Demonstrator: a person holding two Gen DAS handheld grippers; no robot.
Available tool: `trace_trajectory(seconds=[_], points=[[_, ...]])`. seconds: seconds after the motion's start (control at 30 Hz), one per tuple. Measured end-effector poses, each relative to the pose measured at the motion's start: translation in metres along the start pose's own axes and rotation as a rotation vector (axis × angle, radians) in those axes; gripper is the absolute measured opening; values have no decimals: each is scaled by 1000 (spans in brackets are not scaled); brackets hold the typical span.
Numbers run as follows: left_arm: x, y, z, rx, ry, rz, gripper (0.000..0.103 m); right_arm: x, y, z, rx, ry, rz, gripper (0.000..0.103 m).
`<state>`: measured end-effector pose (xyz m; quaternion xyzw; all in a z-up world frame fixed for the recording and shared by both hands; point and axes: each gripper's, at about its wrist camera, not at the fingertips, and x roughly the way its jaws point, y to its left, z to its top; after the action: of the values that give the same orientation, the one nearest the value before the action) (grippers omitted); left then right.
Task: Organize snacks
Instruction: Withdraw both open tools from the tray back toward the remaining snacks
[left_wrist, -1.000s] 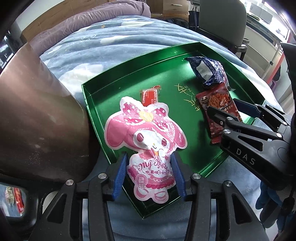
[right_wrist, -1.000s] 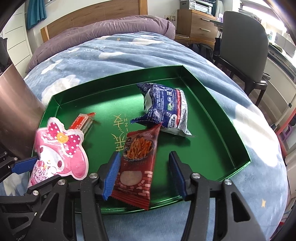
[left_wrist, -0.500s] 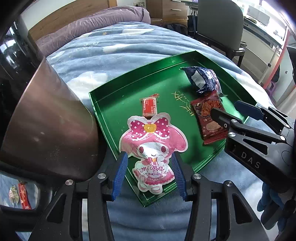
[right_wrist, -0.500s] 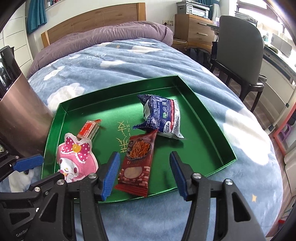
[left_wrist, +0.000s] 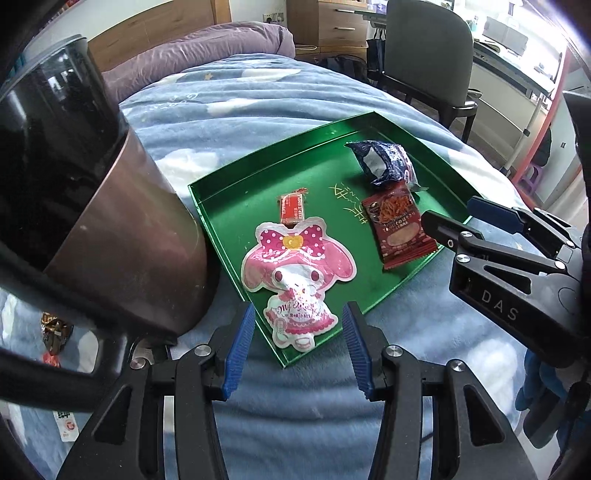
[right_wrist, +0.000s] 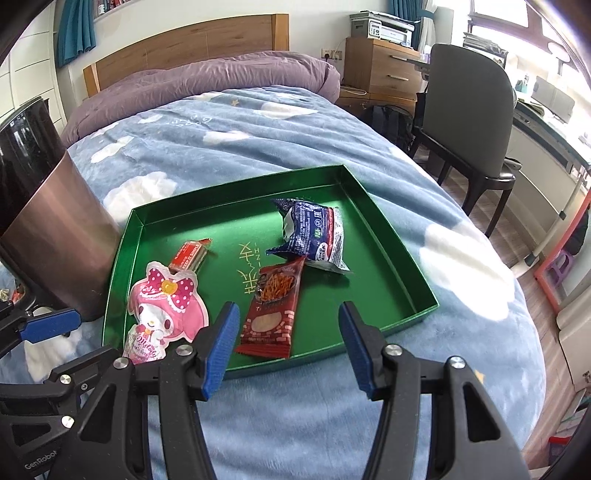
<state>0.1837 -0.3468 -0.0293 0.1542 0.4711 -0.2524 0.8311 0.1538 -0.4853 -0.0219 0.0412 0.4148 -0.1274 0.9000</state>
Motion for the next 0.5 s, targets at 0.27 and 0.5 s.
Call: trace_trajectory(seconds=[0.27, 0.5], points=[[-25, 11, -19, -10, -19, -9, 44, -20, 2, -18, 18, 13, -7, 89], [-47, 29, -45, -38, -30, -5, 44, -44, 12, -36, 24, 12, 3, 89]])
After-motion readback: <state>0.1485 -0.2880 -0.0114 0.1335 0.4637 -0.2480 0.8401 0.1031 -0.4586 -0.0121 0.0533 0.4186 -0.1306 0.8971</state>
